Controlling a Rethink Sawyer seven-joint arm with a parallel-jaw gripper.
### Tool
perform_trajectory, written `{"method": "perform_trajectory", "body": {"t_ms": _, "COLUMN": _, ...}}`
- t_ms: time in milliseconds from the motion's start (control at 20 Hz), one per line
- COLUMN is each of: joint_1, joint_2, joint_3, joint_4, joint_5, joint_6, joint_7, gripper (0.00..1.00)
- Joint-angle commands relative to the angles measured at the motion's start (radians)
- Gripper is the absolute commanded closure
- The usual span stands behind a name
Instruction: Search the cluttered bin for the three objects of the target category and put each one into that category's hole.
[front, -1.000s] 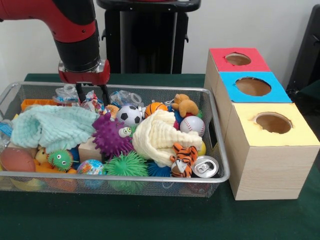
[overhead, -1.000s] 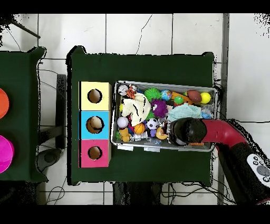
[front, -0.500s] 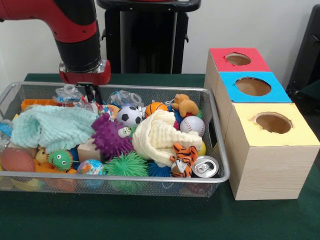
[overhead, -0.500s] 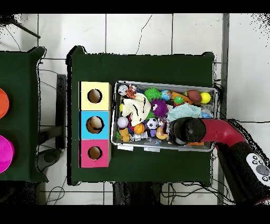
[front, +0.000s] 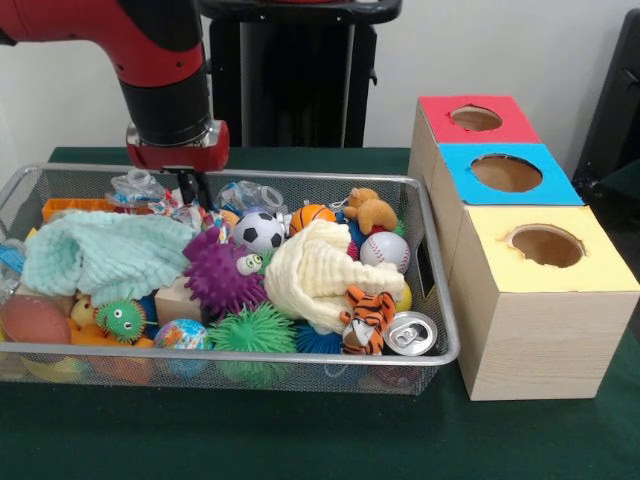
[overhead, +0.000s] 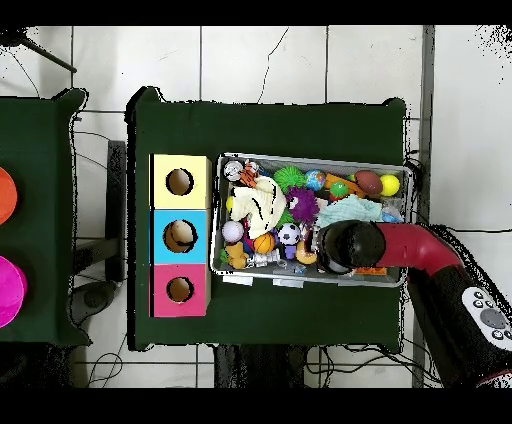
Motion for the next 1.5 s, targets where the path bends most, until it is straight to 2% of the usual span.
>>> {"method": "perform_trajectory", "body": {"t_ms": 50, "joint_1": 0.012, "joint_2": 0.034, "joint_3": 0.047, "joint_4": -0.072, "joint_5": -0.064, "joint_6": 0.071, "joint_7": -0.255, "gripper": 1.00}}
{"method": "perform_trajectory", "body": {"t_ms": 650, "joint_1": 0.010, "joint_2": 0.021, "joint_3": 0.050, "joint_4": -0.057, "joint_5": -0.048, "joint_6": 0.084, "joint_7": -0.249, "gripper": 1.00}}
{"method": "perform_trajectory", "body": {"t_ms": 1100, "joint_1": 0.028, "joint_2": -0.103, "joint_3": 0.070, "joint_4": -0.003, "joint_5": 0.035, "joint_6": 0.185, "joint_7": -0.216, "gripper": 1.00}}
{"method": "perform_trajectory", "body": {"t_ms": 1500, "joint_1": 0.045, "joint_2": -0.213, "joint_3": 0.089, "joint_4": 0.004, "joint_5": 0.124, "joint_6": 0.345, "joint_7": -0.205, "gripper": 1.00}}
